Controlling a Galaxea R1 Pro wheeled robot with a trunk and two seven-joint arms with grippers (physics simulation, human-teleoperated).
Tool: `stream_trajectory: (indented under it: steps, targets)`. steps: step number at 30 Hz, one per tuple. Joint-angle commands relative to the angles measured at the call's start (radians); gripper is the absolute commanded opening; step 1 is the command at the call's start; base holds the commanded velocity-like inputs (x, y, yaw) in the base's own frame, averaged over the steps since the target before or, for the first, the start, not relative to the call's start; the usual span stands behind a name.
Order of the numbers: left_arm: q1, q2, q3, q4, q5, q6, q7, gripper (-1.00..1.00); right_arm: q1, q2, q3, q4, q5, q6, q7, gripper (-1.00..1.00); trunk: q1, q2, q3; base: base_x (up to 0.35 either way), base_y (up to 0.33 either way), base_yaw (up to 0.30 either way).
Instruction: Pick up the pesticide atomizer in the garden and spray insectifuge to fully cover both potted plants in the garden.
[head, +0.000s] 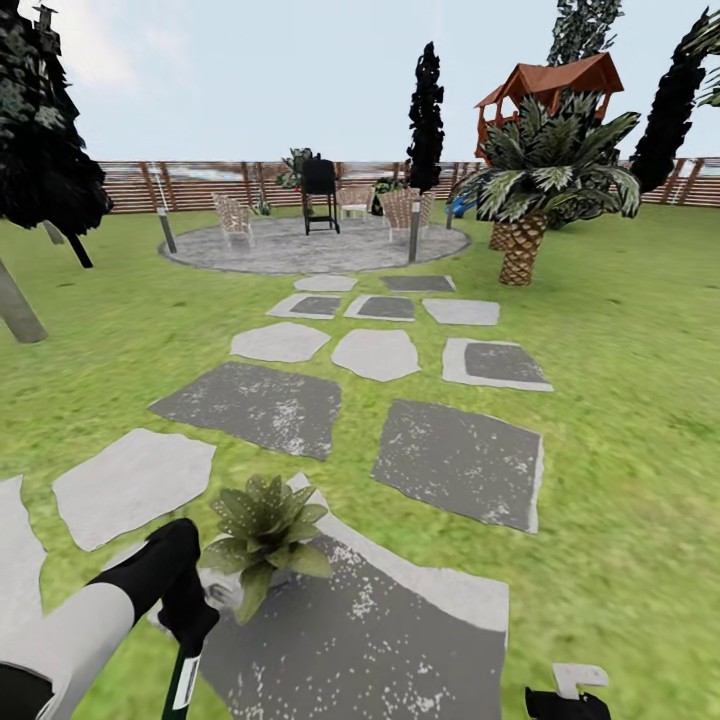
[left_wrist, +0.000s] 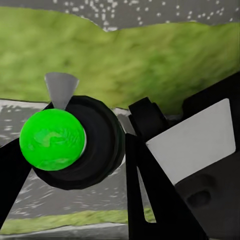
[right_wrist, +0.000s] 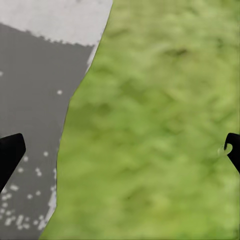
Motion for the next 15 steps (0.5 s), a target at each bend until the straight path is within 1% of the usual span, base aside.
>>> stream_trajectory:
  steps: [1, 6, 8, 9, 11, 12, 14, 15]
  targets:
    - [0.005, 0.0, -0.003, -0.002, -0.008, 0.007, -0.01, -1.0, 0.0, 0.0, 0.009, 0.0, -0.009, -0.003, -0.002, 1.0, 0.0, 0.0, -0.001, 0.011, -0.005, 0.006]
    - [0.031, 0.0, -0.003, -0.002, -0.008, 0.005, -0.007, -1.0, 0.0, 0.0, 0.009, 0.0, -0.009, -0.003, -0.002, 1.0, 0.0, 0.0, -0.001, 0.003, -0.001, 0.002]
    - [0.049, 0.001, 0.006, -0.005, -0.008, 0.004, 0.01, -1.0, 0.0, 0.0, 0.009, 0.0, -0.009, -0.003, -0.002, 1.0, 0.0, 0.0, -0.001, 0.0, 0.0, 0.0]
    - [0.055, 0.002, 0.019, -0.005, -0.007, 0.002, 0.022, -1.0, 0.0, 0.0, 0.009, 0.0, -0.009, -0.003, -0.002, 1.0, 0.0, 0.0, -0.001, 0.0, 0.0, 0.0]
    - [0.063, -0.002, 0.079, -0.004, -0.007, -0.004, 0.08, -1.0, 0.0, 0.0, 0.009, 0.0, -0.009, -0.003, -0.002, 1.0, 0.0, 0.0, -0.001, 0.0, 0.0, 0.0]
    - [0.064, -0.003, 0.097, -0.003, -0.007, -0.005, 0.101, -1.0, 0.0, 0.0, 0.009, 0.0, -0.009, -0.003, -0.002, 1.0, 0.0, 0.0, -0.001, 0.0, 0.0, 0.0]
    - [0.066, -0.007, 0.125, -0.002, -0.007, -0.008, 0.145, -1.0, 0.0, 0.0, 0.009, 0.0, -0.009, -0.003, -0.002, 1.0, 0.0, 0.0, -0.001, 0.0, 0.0, 0.0]
    - [0.067, -0.008, 0.13, -0.002, -0.007, -0.008, 0.156, -1.0, 0.0, 0.0, 0.009, 0.0, -0.009, -0.003, -0.002, 1.0, 0.0, 0.0, -0.001, 0.0, 0.0, 0.0]
